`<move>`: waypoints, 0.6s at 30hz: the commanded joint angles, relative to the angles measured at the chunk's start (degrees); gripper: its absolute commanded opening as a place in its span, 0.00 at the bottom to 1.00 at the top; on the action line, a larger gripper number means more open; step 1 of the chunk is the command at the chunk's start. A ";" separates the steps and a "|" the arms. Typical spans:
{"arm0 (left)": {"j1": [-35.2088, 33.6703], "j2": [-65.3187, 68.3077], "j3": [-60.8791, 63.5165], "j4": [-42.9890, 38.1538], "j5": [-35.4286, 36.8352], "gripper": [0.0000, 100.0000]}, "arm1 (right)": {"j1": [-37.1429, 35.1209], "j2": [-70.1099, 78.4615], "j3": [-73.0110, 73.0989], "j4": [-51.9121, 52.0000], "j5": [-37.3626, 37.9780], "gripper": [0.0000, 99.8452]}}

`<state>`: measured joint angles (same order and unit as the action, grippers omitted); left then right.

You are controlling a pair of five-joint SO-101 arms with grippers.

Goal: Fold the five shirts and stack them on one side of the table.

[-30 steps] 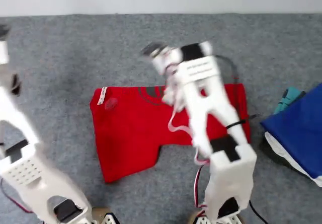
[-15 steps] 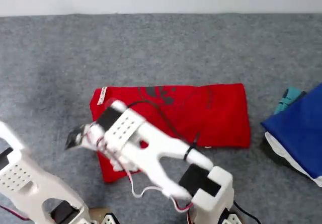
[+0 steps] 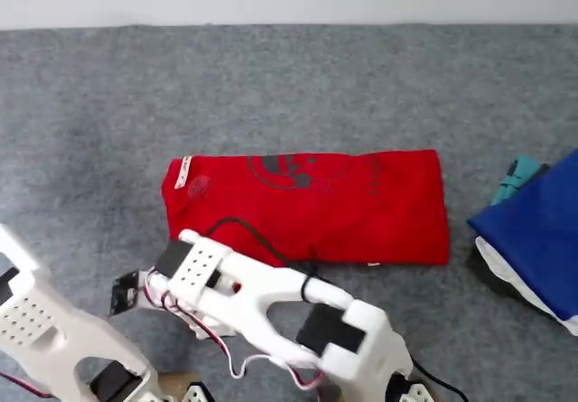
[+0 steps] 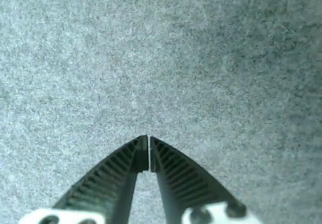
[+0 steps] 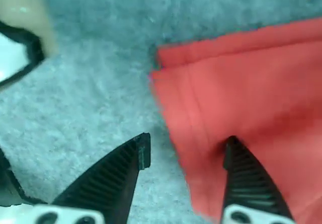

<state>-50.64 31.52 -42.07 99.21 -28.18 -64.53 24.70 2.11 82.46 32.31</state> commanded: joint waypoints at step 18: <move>-0.18 -1.23 -0.66 -0.88 -0.62 0.02 | 7.60 10.86 -26.20 12.70 3.60 0.04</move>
<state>-50.64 31.52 -42.07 99.21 -28.35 -59.25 36.04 -18.37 92.22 35.47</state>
